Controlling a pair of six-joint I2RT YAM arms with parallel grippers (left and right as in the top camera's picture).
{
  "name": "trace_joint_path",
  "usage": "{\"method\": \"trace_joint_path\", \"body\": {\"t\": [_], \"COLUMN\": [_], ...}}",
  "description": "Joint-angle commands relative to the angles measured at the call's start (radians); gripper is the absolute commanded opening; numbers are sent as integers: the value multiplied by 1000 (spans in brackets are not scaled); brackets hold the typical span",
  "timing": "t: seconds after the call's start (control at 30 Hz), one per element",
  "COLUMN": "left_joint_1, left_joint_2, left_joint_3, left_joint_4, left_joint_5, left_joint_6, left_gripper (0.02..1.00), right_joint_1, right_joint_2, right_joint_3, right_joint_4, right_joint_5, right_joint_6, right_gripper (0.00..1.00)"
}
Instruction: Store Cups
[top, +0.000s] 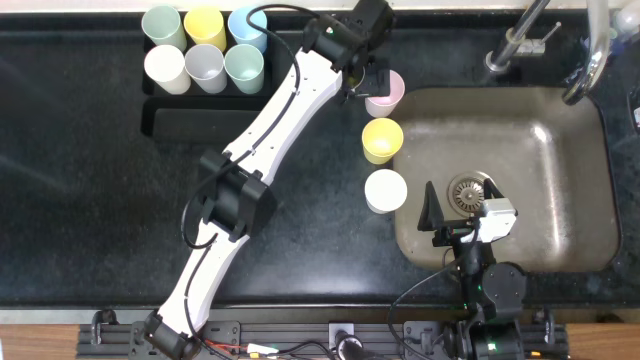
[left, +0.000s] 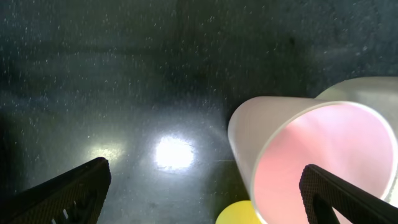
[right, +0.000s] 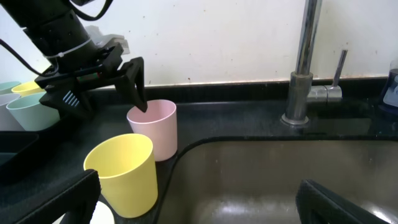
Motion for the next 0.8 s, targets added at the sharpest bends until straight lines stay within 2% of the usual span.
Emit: {"method": "trace_joint_path", "body": {"t": [0.03, 0.3, 0.33, 0.37, 0.4, 0.47, 0.5, 0.53, 0.8], "left_joint_1": [10, 10, 10, 10, 10, 10, 10, 10, 30], "left_joint_2": [37, 53, 53, 53, 53, 53, 53, 53, -8], "left_joint_3": [32, 32, 32, 32, 32, 32, 32, 32, 109], "left_joint_4": [5, 6, 8, 12, 15, 29, 35, 45, 65], "left_joint_5": [-15, -15, -15, -15, -15, -15, -15, -14, -10], "left_joint_6": [-19, -20, -20, -19, -19, -19, -19, -19, -18], "left_gripper": [1000, 1000, 969, 923, 820, 292, 132, 36, 36], "right_joint_1": [-6, -6, -6, -6, -6, -6, -6, -6, -6], "right_joint_2": [-6, -6, -6, -6, -6, -6, -6, -6, -6], "right_joint_3": [-13, -13, -13, -13, -13, -13, -13, -13, -13], "right_joint_4": [5, 5, 5, 5, 5, 5, 5, 5, 5], "right_joint_5": [-4, -4, -4, -4, -4, -4, -4, -4, -4], "right_joint_6": [5, 5, 5, 5, 5, 5, 5, 5, 5], "right_gripper": [996, 998, 998, 998, 998, 998, 998, 998, 998]}}
